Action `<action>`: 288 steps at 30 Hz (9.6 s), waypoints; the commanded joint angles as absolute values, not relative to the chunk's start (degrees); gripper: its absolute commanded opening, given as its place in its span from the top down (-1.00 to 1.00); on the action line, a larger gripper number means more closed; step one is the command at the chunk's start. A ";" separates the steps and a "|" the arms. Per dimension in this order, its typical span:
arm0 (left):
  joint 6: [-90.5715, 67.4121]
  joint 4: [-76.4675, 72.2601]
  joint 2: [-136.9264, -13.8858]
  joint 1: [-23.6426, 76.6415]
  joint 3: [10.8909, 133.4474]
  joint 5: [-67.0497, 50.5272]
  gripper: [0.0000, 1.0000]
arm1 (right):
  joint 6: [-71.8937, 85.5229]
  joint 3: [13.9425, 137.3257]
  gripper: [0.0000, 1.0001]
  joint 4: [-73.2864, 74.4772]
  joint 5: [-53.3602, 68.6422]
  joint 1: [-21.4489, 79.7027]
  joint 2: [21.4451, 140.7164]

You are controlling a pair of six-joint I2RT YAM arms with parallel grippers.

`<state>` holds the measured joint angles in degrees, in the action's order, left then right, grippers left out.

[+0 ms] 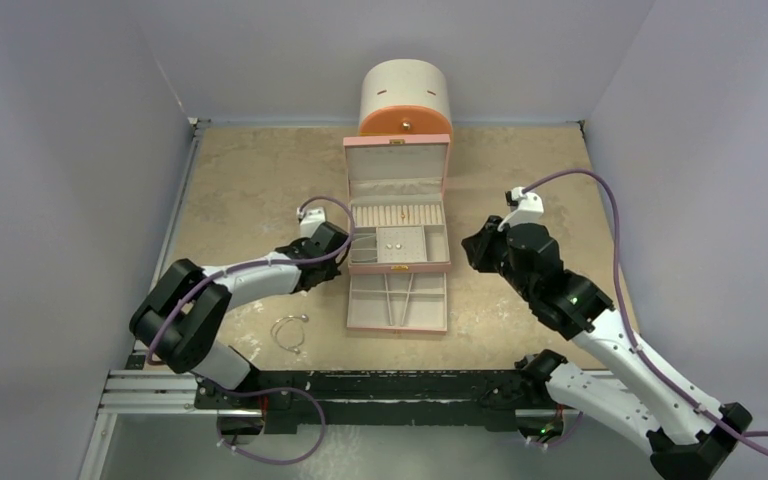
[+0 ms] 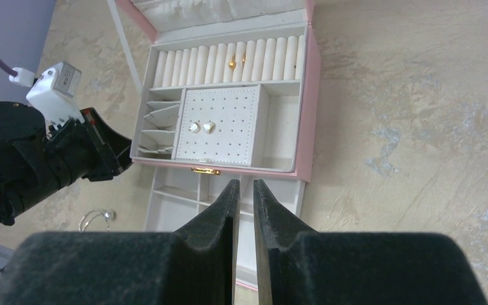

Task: Organize the mixed jewelry
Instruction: Pick up the jewelry from the center of the board, then adjust the jewelry, then place the jewelry in the jewelry box.

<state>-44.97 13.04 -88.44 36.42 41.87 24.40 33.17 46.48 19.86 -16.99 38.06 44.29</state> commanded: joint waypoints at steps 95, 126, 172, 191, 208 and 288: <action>-32.67 27.18 -33.75 38.41 48.36 -18.63 0.07 | 29.97 42.42 1.00 -15.94 33.14 51.15 62.58; -33.64 15.73 -39.14 38.43 40.54 -49.54 0.27 | 31.79 50.41 1.00 -23.03 60.91 50.14 70.70; -60.69 -19.63 -27.63 38.42 27.93 -26.82 1.00 | 41.89 33.35 0.17 -53.36 19.94 58.56 59.48; -63.65 -21.59 -23.91 38.45 26.99 -21.97 1.00 | 48.16 34.21 0.17 -68.41 17.33 58.71 63.10; -63.46 -21.62 -24.50 38.48 26.56 -22.34 1.00 | 47.98 35.94 0.31 -66.95 15.53 58.93 63.88; -29.62 29.72 -17.05 38.44 43.35 13.54 -0.19 | 18.90 75.32 1.00 17.43 -9.10 33.85 92.98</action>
<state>-30.79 31.92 -17.85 38.33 43.81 12.86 18.76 72.01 18.94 -10.24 34.63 91.35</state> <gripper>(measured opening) 0.593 0.011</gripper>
